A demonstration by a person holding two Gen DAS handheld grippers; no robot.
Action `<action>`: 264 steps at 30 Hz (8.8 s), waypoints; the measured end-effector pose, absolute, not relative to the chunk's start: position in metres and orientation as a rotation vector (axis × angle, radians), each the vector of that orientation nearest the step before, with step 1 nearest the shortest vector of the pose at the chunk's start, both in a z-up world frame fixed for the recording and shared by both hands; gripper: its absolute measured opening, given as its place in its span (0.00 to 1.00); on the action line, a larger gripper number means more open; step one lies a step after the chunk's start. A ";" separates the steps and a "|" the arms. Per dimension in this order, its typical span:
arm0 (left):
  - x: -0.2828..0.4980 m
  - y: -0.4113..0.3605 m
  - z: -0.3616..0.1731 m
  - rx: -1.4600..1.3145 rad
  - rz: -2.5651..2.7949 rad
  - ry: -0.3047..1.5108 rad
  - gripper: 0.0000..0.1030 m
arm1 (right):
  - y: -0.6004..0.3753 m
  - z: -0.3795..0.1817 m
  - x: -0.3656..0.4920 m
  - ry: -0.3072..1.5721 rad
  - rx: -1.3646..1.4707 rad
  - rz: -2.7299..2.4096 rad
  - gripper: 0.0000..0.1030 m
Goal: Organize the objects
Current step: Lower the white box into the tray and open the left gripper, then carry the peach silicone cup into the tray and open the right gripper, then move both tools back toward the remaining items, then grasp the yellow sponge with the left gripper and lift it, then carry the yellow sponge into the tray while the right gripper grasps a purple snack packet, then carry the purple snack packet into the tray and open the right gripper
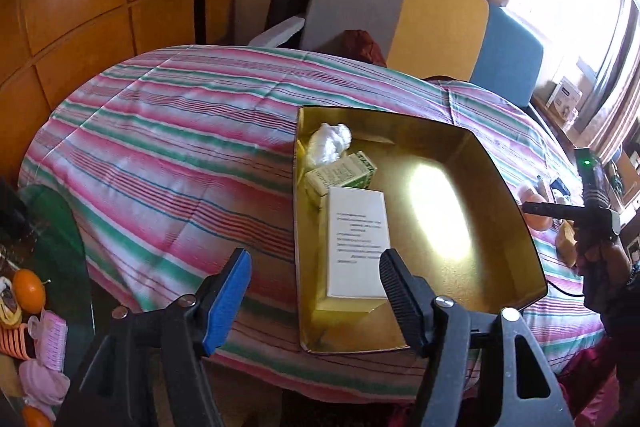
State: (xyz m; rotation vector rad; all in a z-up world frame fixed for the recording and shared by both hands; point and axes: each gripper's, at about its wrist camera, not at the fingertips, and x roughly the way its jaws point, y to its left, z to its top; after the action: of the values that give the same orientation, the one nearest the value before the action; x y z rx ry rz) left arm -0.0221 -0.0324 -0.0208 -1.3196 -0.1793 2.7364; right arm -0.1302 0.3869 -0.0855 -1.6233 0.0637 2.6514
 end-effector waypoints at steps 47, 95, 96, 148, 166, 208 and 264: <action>-0.024 -0.058 -0.034 -1.349 2.825 -0.237 0.61 | 0.128 -0.089 -0.200 -0.082 -1.780 2.886 0.51; -0.004 -0.015 -0.006 -1.218 2.870 -0.013 0.61 | 0.312 0.016 -0.063 0.246 -1.335 2.972 0.91; -0.004 -0.012 -0.005 -1.215 2.873 0.000 0.61 | 0.326 0.017 -0.059 0.259 -1.312 2.951 0.92; -0.061 0.455 -0.071 -1.186 1.940 0.472 0.82 | 0.625 -0.033 0.052 1.171 -0.821 2.365 0.96; -0.047 0.387 -0.067 -1.228 1.957 0.279 0.58 | 0.614 -0.032 0.036 1.012 -0.939 2.371 0.96; -0.041 0.044 -0.010 -1.270 2.450 -0.136 0.58 | 0.546 -0.084 -0.022 0.592 -1.525 2.325 0.41; -0.031 0.016 -0.015 -1.247 2.655 -0.079 0.73 | 0.393 0.002 -0.008 0.276 -1.503 2.887 0.41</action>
State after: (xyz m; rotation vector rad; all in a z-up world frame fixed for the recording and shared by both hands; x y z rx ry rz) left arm -0.0311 0.0158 -0.0145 -1.2472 -0.0793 2.6549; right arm -0.0079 0.3930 0.0021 -1.5030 0.2760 2.8866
